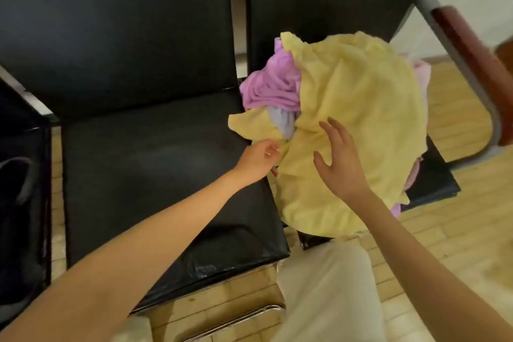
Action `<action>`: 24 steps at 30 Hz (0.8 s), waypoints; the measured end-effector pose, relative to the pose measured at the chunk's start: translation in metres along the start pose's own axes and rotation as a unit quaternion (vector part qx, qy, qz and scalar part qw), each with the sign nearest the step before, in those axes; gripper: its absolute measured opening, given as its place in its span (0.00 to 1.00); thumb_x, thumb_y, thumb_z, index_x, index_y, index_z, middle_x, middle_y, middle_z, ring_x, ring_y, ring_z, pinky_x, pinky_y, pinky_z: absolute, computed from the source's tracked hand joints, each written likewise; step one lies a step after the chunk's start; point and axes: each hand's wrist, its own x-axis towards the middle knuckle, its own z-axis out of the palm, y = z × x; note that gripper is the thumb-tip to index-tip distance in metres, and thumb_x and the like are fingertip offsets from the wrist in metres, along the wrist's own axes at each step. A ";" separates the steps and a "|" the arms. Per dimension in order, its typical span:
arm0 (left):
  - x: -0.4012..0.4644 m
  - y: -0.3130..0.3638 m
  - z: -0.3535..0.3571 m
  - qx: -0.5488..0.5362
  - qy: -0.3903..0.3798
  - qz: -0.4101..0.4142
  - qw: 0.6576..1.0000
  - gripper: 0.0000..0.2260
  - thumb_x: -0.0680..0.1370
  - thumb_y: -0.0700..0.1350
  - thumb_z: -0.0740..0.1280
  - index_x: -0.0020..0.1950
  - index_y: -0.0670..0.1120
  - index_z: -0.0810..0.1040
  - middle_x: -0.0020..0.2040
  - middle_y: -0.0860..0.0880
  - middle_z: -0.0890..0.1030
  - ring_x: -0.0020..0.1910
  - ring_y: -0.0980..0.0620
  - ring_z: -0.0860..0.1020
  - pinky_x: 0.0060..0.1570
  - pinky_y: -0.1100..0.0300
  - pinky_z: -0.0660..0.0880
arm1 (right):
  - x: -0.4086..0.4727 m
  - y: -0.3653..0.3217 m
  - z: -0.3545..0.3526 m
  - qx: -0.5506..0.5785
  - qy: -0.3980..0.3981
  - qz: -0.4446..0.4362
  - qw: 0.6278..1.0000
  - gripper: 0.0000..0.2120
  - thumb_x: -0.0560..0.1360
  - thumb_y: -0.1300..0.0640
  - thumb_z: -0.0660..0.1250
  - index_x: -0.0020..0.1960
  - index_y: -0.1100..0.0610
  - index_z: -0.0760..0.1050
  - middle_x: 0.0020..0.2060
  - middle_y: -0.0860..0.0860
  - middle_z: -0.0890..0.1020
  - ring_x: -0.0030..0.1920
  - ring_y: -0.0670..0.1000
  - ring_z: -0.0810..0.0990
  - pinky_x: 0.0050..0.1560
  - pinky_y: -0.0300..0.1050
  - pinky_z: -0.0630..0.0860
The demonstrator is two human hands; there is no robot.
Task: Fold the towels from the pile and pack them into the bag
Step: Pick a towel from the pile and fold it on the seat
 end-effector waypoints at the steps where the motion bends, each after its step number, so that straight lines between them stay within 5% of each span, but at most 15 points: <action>1: 0.006 -0.003 0.011 -0.010 -0.001 -0.006 1.000 0.13 0.80 0.43 0.62 0.63 0.42 0.75 0.53 0.50 0.78 0.34 0.65 0.77 0.37 0.75 0.71 | 0.000 0.007 0.009 0.000 0.010 -0.006 1.000 0.26 0.74 0.61 0.64 0.71 0.63 0.64 0.71 0.60 0.64 0.69 0.61 0.65 0.68 0.54 0.63; 6: 0.022 -0.022 0.047 -0.086 0.002 -0.042 0.995 0.17 0.76 0.50 0.69 0.61 0.43 0.76 0.51 0.47 0.80 0.49 0.50 0.79 0.50 0.56 0.76 | -0.009 0.020 0.036 0.006 0.036 0.013 0.999 0.28 0.72 0.58 0.61 0.70 0.64 0.65 0.71 0.62 0.65 0.70 0.62 0.64 0.69 0.56 0.63; 13: -0.006 -0.012 0.036 -0.192 0.137 0.033 0.971 0.05 0.78 0.43 0.66 0.45 0.41 0.78 0.38 0.51 0.77 0.36 0.58 0.73 0.34 0.70 0.69 | -0.026 0.015 0.045 0.056 0.101 -0.032 0.993 0.27 0.72 0.58 0.61 0.70 0.63 0.65 0.70 0.60 0.65 0.71 0.59 0.64 0.70 0.53 0.63; 18: -0.075 0.016 0.006 -0.184 0.199 0.122 0.955 0.06 0.80 0.41 0.62 0.53 0.41 0.77 0.42 0.47 0.76 0.39 0.53 0.73 0.37 0.63 0.69 | -0.054 -0.007 0.030 0.075 0.125 -0.090 0.985 0.25 0.71 0.62 0.61 0.68 0.64 0.67 0.64 0.60 0.71 0.64 0.59 0.69 0.66 0.47 0.64; 24: -0.168 0.035 -0.029 -0.136 0.215 0.161 0.954 0.06 0.80 0.45 0.63 0.50 0.49 0.80 0.44 0.56 0.81 0.40 0.62 0.79 0.39 0.68 0.76 | -0.081 -0.046 0.001 0.104 0.108 -0.125 0.981 0.26 0.71 0.63 0.61 0.68 0.61 0.66 0.63 0.57 0.70 0.62 0.55 0.70 0.61 0.41 0.64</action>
